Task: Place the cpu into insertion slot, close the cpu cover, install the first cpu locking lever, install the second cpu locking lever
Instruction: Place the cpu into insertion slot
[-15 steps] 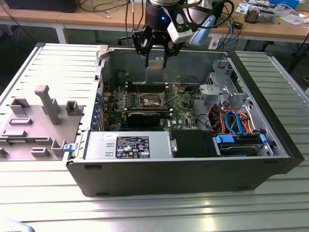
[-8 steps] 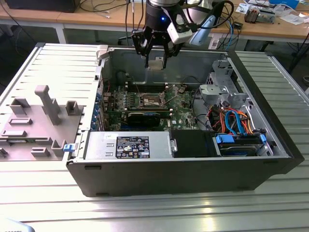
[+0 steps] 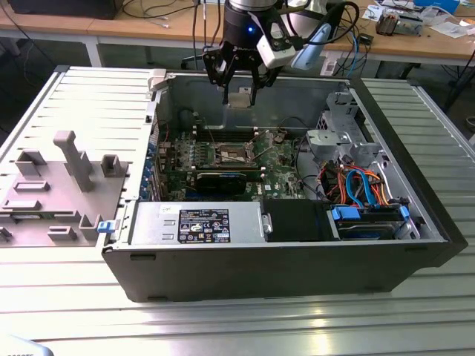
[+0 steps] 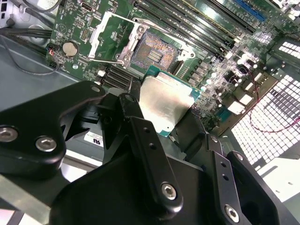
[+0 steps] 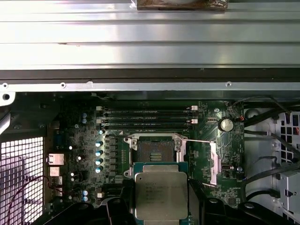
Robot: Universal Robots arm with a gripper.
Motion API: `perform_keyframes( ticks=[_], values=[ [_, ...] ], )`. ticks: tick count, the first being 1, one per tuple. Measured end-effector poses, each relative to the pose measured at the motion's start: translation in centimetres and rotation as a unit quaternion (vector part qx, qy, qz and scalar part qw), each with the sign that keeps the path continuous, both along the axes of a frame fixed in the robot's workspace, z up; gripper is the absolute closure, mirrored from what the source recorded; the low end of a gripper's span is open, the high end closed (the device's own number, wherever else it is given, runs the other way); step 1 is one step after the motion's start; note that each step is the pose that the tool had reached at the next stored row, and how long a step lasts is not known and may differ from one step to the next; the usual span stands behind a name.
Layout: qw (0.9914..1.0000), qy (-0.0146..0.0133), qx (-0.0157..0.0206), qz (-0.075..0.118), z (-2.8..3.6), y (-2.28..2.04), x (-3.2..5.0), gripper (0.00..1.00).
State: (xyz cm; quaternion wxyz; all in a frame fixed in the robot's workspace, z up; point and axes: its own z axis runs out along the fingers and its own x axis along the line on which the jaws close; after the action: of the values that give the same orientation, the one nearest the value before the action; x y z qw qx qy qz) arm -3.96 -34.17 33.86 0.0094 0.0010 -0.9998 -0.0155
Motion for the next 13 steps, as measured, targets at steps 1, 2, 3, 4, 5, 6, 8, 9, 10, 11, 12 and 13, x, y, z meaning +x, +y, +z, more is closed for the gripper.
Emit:
perform_keyframes(
  ticks=[1,2,3,4,5,6,8,9,10,11,12,13],
  values=[
    [1.00000,0.0000,0.0000,0.000,-0.01,0.00,0.00,0.45],
    [1.00000,0.0000,0.0000,0.000,-0.03,0.00,0.00,0.45],
    [1.00000,0.0000,0.0000,0.000,-0.04,0.00,0.00,0.45],
    [1.00000,0.0000,0.0000,0.000,-0.06,0.00,0.00,0.45],
    [1.00000,0.0000,0.0000,0.000,-0.08,0.00,0.00,0.45],
    [1.00000,0.0000,0.0000,0.000,-0.10,0.00,0.00,0.45],
    [1.00000,0.0000,0.0000,0.000,-0.12,0.00,0.00,0.45],
    [1.00000,0.0000,0.0000,0.000,-0.15,0.00,0.00,0.45],
    [1.00000,0.0000,0.0000,0.000,-0.16,0.00,0.00,0.45],
    [1.00000,0.0000,0.0000,0.000,-0.17,0.00,0.00,0.45],
    [1.00000,0.0000,0.0000,0.000,-0.19,0.00,0.00,0.45],
    [1.00000,0.0000,0.0000,0.000,-0.21,0.00,0.00,0.45]
  ],
)
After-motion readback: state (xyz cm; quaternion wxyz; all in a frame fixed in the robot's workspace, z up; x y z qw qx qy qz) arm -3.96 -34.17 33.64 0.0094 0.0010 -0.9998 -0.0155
